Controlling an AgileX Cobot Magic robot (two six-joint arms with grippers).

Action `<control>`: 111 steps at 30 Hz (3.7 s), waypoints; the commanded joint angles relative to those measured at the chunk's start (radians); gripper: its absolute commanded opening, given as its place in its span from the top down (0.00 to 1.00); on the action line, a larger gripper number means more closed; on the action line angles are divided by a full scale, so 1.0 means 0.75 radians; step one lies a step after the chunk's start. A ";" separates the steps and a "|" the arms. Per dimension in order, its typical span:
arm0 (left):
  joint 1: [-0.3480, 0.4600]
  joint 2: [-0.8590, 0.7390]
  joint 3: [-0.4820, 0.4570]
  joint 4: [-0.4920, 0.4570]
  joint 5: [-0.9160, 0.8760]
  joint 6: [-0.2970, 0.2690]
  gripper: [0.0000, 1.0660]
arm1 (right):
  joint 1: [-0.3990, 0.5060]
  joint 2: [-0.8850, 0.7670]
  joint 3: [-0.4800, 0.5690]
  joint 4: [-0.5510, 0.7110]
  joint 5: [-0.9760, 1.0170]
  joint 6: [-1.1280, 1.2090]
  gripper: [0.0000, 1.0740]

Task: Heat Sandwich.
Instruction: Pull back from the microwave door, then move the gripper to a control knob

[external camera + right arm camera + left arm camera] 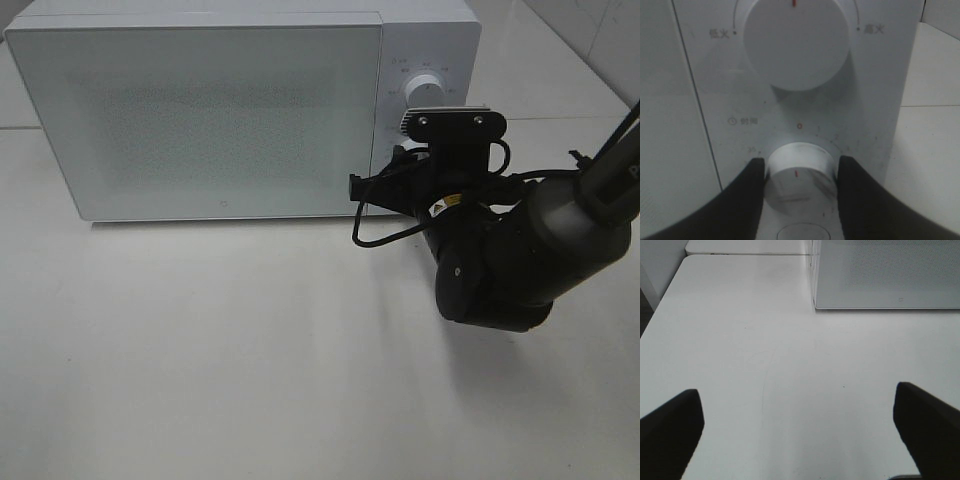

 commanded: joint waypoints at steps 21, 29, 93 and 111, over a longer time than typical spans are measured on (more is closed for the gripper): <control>-0.008 -0.035 0.003 -0.011 -0.013 0.000 0.08 | 0.001 0.000 -0.013 -0.036 -0.012 0.241 0.95; -0.008 -0.035 0.003 -0.011 -0.013 0.000 0.08 | 0.001 0.000 -0.013 -0.036 -0.012 0.599 0.95; -0.008 -0.035 0.003 -0.011 -0.013 0.000 0.08 | 0.001 0.000 -0.013 -0.117 -0.016 2.380 0.90; -0.008 -0.035 0.003 -0.011 -0.013 0.000 0.08 | 0.001 0.000 -0.013 -0.075 -0.016 2.351 0.59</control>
